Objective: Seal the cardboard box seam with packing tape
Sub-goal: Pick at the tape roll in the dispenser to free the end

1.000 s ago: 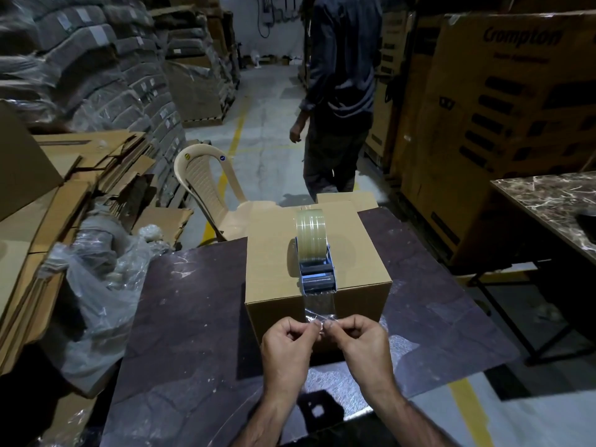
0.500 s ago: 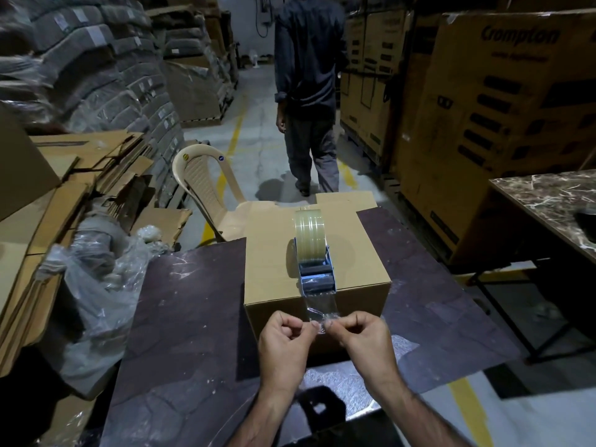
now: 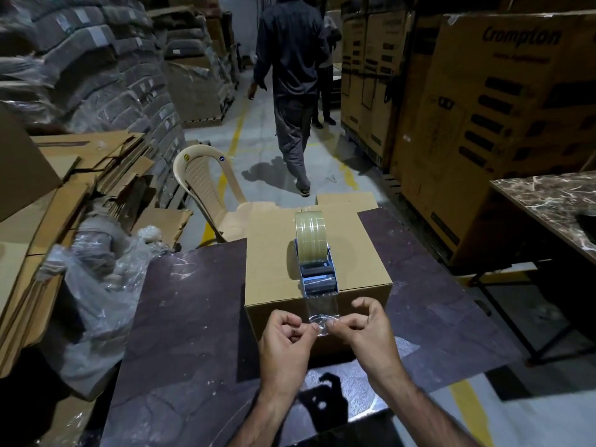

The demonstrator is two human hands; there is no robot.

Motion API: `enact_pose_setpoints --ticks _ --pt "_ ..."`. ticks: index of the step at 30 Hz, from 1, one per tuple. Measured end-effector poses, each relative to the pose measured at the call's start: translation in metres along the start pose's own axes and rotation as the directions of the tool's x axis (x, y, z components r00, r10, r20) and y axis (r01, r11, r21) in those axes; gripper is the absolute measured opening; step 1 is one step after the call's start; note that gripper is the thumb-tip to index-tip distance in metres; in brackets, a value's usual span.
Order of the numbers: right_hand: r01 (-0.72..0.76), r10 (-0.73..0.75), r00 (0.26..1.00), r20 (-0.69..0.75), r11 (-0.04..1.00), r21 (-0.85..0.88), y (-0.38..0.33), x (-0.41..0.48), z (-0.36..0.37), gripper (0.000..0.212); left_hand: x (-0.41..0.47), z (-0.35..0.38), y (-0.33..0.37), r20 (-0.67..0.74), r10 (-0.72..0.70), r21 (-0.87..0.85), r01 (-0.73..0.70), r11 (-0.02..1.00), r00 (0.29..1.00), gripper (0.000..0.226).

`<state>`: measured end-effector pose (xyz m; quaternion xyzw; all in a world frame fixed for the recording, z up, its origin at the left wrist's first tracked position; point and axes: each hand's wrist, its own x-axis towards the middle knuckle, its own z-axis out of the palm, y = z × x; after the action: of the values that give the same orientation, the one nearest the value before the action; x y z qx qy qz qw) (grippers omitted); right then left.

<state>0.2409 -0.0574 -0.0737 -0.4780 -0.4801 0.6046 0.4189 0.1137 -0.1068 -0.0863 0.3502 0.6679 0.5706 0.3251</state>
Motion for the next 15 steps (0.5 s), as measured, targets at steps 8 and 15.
enact_pose_setpoints --ticks 8,15 --pt "0.03 -0.029 0.999 0.024 0.998 -0.059 -0.002 0.003 -0.001 0.045 0.001 -0.003 0.003 0.074 -0.059 -0.032 0.061 0.998 0.996 0.031" --pt "0.071 -0.068 0.997 0.034 0.992 -0.108 0.0 0.002 0.002 0.041 0.011 -0.004 -0.002 0.017 -0.065 -0.007 0.066 0.998 0.998 0.031"
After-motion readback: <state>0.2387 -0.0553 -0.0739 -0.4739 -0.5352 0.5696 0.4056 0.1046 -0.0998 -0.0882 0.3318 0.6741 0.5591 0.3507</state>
